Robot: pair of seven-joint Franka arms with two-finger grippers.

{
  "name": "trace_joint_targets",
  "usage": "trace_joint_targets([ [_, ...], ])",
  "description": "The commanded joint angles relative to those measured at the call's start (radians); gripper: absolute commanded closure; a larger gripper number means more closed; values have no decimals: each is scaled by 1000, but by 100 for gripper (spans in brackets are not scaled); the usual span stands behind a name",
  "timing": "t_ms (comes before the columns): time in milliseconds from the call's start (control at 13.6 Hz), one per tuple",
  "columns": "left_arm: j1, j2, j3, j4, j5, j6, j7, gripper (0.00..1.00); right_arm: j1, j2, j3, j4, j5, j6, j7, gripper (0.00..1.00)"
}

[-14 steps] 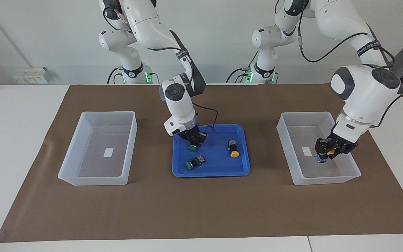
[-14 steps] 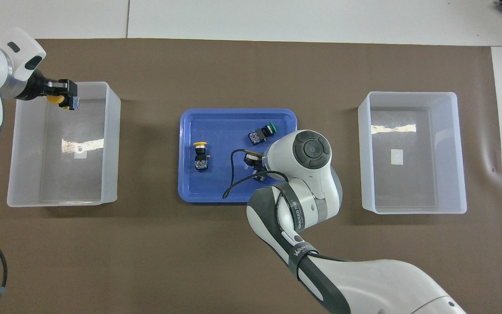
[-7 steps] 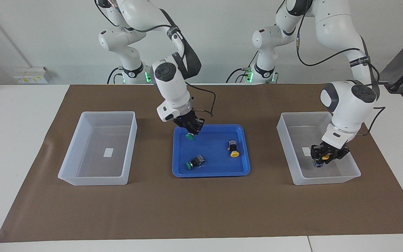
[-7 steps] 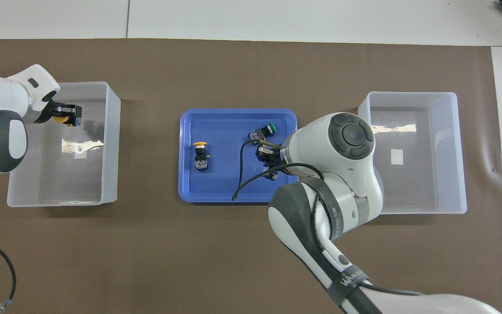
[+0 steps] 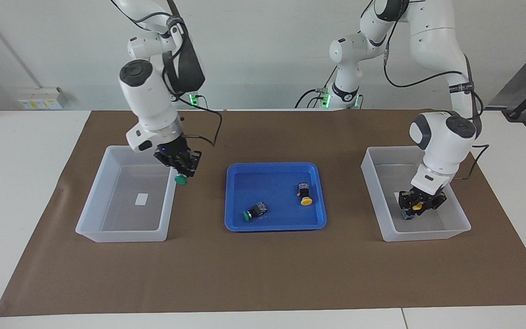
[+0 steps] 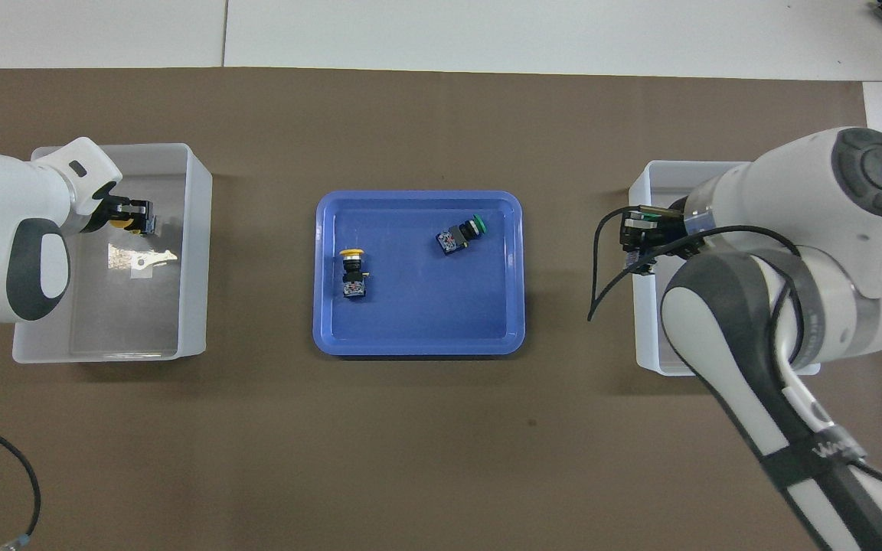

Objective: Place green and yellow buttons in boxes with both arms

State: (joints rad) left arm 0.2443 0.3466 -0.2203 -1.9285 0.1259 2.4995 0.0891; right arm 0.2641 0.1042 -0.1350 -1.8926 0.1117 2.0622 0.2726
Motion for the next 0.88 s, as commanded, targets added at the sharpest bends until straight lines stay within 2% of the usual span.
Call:
trace_joint_targets([
  [0, 1, -14, -4, -15, 17, 7, 8, 4, -109, -1, 15, -32, -18, 18, -188, 100],
  [147, -10, -20, -4, 20, 17, -57, 8, 4, -176, 40, 15, -60, -18, 100, -361, 100],
  [221, -11, -20, -4, 75, 18, -139, 8, 4, -201, 64, 15, -75, -18, 155, -447, 100],
  [368, -26, -23, -10, 208, 18, -305, 6, 4, -218, 118, 15, -91, -18, 251, -500, 100],
  [442, -45, -23, -10, 276, 17, -383, 6, 4, -226, 147, 15, -91, -18, 289, -516, 94],
  [516, -60, -21, -13, 330, 11, -445, 1, 4, -227, 169, 15, -91, -18, 326, -539, 79],
  [663, -135, -27, -14, 361, 3, -485, -32, 4, -229, 175, 15, -102, -17, 340, -536, 18],
  [737, -166, -27, -16, 353, 4, -485, -104, 4, -235, 175, 15, -103, -17, 338, -536, 0],
  [811, -215, -32, -14, 339, 4, -476, -188, 4, -240, 175, 17, -99, -17, 326, -532, 0],
])
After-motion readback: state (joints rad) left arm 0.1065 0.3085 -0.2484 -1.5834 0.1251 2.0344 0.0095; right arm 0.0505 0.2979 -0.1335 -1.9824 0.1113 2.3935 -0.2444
